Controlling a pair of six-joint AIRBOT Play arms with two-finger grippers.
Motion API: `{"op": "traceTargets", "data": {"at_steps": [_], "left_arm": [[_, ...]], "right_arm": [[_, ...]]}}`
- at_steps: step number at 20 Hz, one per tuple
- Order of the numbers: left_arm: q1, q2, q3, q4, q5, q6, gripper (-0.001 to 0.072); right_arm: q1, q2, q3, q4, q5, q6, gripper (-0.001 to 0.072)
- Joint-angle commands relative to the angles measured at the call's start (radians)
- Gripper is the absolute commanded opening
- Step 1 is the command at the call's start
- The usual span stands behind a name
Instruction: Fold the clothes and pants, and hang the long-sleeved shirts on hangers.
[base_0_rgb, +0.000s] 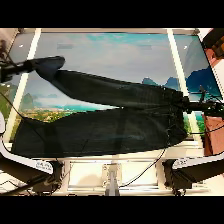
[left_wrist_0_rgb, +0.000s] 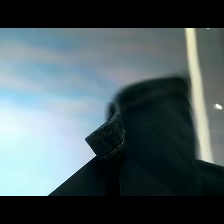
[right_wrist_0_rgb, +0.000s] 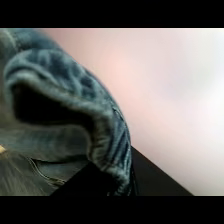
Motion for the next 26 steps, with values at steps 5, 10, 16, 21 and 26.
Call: {"op": "traceTargets", "data": {"at_steps": [5,10,16,21,26], "left_arm": [[0.001,0.076,0.002,0.523,-0.157,-0.425,0.0027],[0.001,0.075,-0.018,0.602,-0.433,-0.426,0.0027],[0.001,0.076,-0.019,0.792,-0.733,-0.47,0.0027],[-0.001,0.076,-0.018,0.984,-0.743,-0.589,0.0027],[-0.061,0.081,-0.019,0.979,-0.579,-0.624,0.0026]], "right_arm": [[0.001,0.078,0.001,0.078,-0.095,0.014,0.0038],[0.001,0.079,0.001,0.066,-0.064,0.032,0.0038],[0.001,0.079,0.001,-0.109,0.019,0.086,0.0037],[0.001,0.079,0.001,-0.308,0.002,0.159,0.0038],[0.001,0.079,0.001,-0.313,0.003,0.163,0.0038]]}}
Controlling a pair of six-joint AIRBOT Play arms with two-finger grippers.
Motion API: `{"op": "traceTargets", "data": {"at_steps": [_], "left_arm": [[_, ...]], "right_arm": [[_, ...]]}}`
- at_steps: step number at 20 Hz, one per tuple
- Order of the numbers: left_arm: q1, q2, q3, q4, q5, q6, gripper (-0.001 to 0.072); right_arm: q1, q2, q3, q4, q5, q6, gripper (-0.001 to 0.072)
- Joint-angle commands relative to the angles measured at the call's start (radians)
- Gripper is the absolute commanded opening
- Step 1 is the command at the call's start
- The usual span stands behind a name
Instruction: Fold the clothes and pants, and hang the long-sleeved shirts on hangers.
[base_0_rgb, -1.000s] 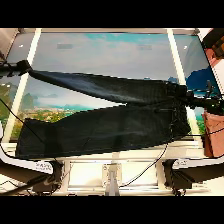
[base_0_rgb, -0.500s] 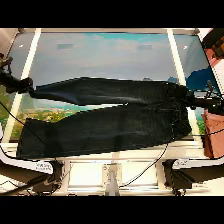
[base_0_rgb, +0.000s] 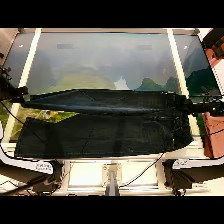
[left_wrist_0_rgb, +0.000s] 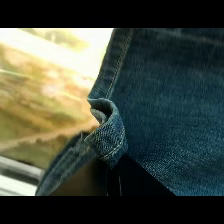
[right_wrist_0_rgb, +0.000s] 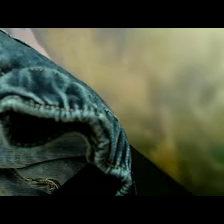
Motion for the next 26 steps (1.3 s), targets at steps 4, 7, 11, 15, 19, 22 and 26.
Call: {"op": "traceTargets", "data": {"at_steps": [4,7,11,15,19,22,26], "left_arm": [[-0.137,0.024,-0.019,0.035,0.296,-0.048,0.0025],[-0.195,0.077,-0.049,0.098,0.444,-0.048,0.0026],[-0.18,0.168,-0.16,0.113,0.547,-0.13,0.0026],[-0.164,0.22,-0.422,0.111,0.546,-0.145,0.0027],[-0.162,0.225,-0.548,0.113,0.521,-0.145,0.0028],[-0.142,0.225,-0.549,0.126,0.516,-0.145,0.0028],[-0.105,0.227,-0.549,0.132,0.502,-0.145,0.0028]], "right_arm": [[0.0,0.001,0.0,-0.032,-0.006,0.014,0.0038],[0.0,0.001,0.0,-0.032,-0.006,0.014,0.0038],[0.0,0.001,0.0,-0.032,-0.006,0.014,0.0038],[0.0,0.001,0.0,-0.032,-0.01,0.014,0.0038],[0.0,0.001,0.0,-0.032,-0.006,0.014,0.0038],[0.0,0.001,0.0,-0.032,-0.006,0.014,0.0038],[0.0,0.001,0.0,-0.032,-0.004,0.014,0.0038]]}}
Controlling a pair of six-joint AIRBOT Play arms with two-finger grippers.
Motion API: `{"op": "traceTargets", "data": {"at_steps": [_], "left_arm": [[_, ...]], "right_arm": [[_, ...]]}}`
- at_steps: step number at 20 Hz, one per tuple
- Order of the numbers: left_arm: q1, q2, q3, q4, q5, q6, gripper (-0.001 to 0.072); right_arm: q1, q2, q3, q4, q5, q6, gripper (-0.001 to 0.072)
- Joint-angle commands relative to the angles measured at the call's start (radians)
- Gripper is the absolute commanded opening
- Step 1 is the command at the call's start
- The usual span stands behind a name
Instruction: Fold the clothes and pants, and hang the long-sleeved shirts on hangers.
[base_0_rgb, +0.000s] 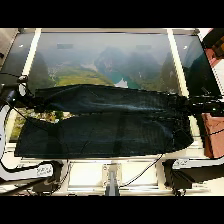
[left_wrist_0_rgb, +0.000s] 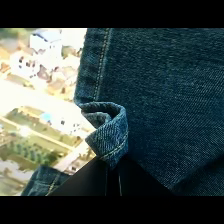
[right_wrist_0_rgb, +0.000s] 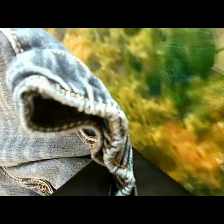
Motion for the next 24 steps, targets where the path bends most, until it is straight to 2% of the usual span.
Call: {"op": "traceTargets", "data": {"at_steps": [1,14,15,17,18,24], "left_arm": [[0.027,0.005,-0.01,0.012,-0.015,0.0,0.0028],[0.072,0.071,-0.006,0.028,-0.045,0.0,0.004],[0.072,0.071,-0.006,0.029,-0.045,0.0,0.0117],[0.071,0.071,-0.006,0.027,-0.048,0.0,0.0511],[0.069,0.072,-0.005,0.028,-0.054,0.0,0.0609],[0.095,0.075,0.057,0.051,-0.056,0.0,0.0601]], "right_arm": [[0.001,0.001,0.0,0.0,0.003,0.0,0.0038],[0.001,0.001,0.0,0.0,0.002,0.016,0.0038],[0.001,0.001,0.0,0.0,0.002,0.016,0.0038],[0.001,0.001,0.0,0.0,0.003,0.016,0.0038],[0.001,0.001,0.0,0.0,0.003,0.016,0.0038],[0.001,0.001,0.0,0.0,0.003,0.019,0.0038]]}}
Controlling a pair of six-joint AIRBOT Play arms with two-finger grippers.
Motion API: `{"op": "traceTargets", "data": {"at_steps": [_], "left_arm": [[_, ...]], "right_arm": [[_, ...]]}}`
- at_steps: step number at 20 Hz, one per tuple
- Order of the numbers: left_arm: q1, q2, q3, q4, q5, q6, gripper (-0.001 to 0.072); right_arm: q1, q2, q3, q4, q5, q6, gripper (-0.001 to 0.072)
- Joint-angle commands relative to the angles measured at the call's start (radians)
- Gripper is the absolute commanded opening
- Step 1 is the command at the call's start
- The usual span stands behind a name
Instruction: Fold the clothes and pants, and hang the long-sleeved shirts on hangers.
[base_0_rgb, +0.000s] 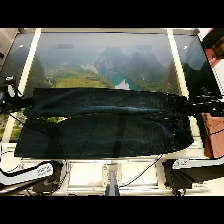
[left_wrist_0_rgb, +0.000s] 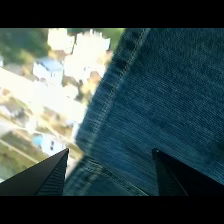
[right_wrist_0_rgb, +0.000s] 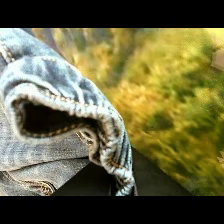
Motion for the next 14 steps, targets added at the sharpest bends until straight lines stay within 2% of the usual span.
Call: {"op": "traceTargets", "data": {"at_steps": [1,2,3,4,7,9,11,14], "left_arm": [[0.032,0.001,0.06,0.011,-0.011,0.0,0.0582],[0.051,0.001,0.083,0.009,-0.026,0.0,0.0533],[0.074,0.001,0.105,0.003,-0.057,0.012,0.0533],[0.101,0.001,0.118,-0.019,-0.09,0.066,0.0533],[0.223,-0.012,0.121,-0.204,-0.248,0.332,0.0501],[0.319,-0.046,0.121,-0.375,-0.329,0.452,0.0501],[0.389,-0.079,0.119,-0.503,-0.333,0.611,0.0503],[0.418,-0.126,0.119,-0.551,-0.332,0.736,0.0505]], "right_arm": [[0.001,0.001,0.0,0.003,-0.002,0.0,0.0038],[0.001,0.001,0.0,0.008,-0.005,0.0,0.0038],[0.001,0.001,0.0,0.011,-0.01,0.0,0.0038],[0.001,0.001,0.0,0.016,-0.013,0.0,0.0038],[0.001,0.001,0.0,0.027,-0.021,0.0,0.0038],[0.001,0.001,0.0,0.03,-0.021,0.0,0.0038],[0.001,0.001,0.0,0.03,-0.021,0.0,0.0038],[0.001,0.001,0.0,0.03,-0.021,0.001,0.0038]]}}
